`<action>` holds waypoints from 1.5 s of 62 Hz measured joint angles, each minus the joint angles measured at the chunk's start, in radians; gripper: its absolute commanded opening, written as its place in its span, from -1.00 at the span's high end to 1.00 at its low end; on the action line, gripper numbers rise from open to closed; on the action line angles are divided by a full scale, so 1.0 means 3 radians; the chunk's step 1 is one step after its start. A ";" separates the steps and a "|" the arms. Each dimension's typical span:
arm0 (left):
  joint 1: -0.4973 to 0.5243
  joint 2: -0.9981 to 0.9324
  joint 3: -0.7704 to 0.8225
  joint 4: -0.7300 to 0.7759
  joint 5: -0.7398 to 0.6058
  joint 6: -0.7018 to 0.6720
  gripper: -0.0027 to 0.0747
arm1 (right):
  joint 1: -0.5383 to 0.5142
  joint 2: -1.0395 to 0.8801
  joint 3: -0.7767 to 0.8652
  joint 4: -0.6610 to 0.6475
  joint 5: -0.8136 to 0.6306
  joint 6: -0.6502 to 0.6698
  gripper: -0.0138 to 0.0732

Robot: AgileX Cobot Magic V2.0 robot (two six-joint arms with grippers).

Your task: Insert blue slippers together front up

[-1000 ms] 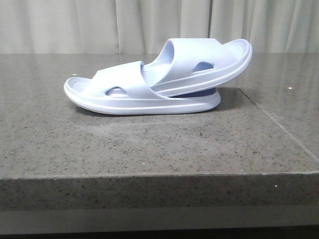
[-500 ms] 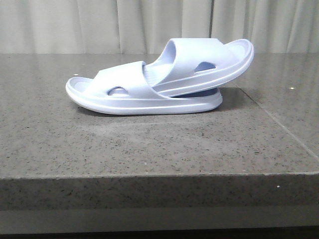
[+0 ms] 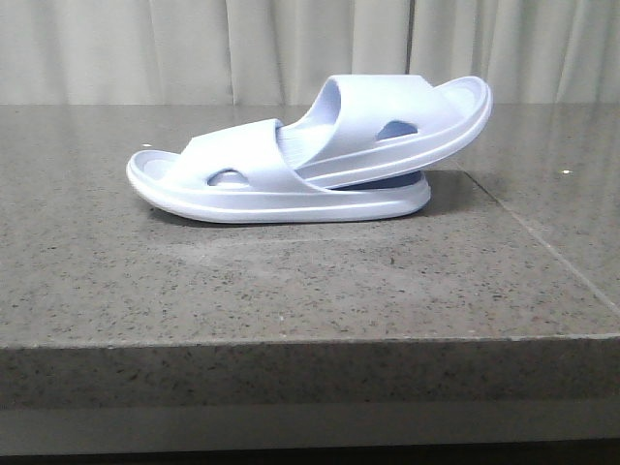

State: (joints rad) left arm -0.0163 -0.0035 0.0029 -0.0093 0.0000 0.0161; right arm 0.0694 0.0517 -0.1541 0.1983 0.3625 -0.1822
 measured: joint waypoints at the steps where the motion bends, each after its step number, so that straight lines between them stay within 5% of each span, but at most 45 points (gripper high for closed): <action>1: 0.0000 0.0000 0.0000 0.0000 0.0000 0.0000 0.98 | -0.0001 -0.0026 0.0041 0.0000 -0.0031 0.0000 0.95; 16: 0.0000 0.0000 0.0000 0.0000 0.0000 0.0000 0.98 | -0.0001 -0.0207 0.0583 -0.0007 -0.0460 -0.0008 0.95; 59: 0.0000 0.0000 0.0000 0.0000 0.0000 0.0007 0.98 | 0.0119 -0.0207 0.0600 -0.0007 -0.0666 0.0006 0.95; 93: 0.0000 0.0000 0.0000 0.0000 0.0000 0.0007 0.98 | -0.0116 -0.0207 0.0600 -0.0554 -0.1176 0.0911 0.95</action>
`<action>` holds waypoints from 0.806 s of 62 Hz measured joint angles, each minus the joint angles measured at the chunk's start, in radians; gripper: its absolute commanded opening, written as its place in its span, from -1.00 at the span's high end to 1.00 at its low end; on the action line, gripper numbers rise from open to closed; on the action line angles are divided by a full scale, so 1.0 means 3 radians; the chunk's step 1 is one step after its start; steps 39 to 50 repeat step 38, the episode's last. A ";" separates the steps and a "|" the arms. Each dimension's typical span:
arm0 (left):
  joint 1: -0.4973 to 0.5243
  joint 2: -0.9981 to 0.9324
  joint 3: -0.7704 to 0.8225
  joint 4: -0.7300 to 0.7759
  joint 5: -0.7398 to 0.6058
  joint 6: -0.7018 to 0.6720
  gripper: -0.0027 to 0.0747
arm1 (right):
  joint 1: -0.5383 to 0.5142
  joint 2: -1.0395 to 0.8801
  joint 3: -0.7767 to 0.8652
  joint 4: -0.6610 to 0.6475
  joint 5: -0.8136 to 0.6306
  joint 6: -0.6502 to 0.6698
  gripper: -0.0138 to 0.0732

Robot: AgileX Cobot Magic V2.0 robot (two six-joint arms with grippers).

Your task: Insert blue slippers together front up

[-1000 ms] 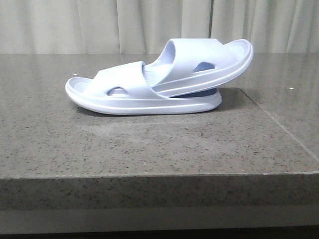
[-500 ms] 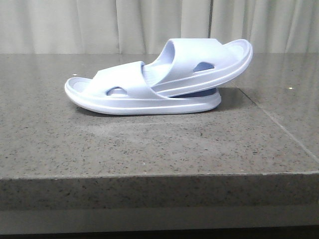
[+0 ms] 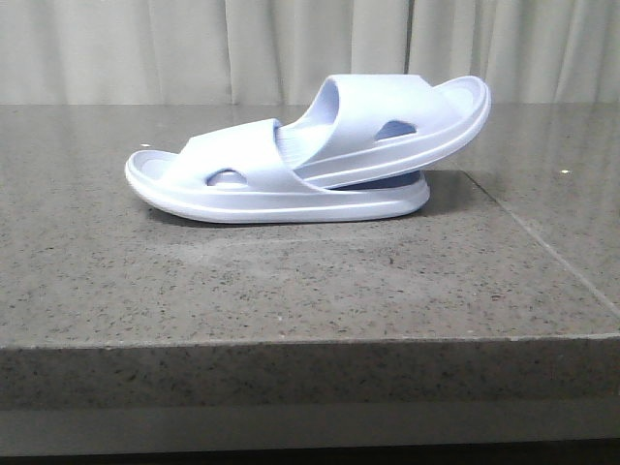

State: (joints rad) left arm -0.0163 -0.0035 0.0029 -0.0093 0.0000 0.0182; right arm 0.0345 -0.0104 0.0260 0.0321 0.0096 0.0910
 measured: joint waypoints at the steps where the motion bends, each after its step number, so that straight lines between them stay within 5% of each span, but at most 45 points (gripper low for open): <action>1: 0.0000 0.0000 0.0000 0.0000 0.0000 0.0000 0.98 | 0.0000 0.0000 0.0000 -0.0005 0.0001 0.0002 0.95; 50: 0.0000 0.0000 0.0000 0.0000 0.0000 0.0000 0.98 | 0.0000 0.0000 0.0000 -0.0030 -0.0002 0.0018 0.95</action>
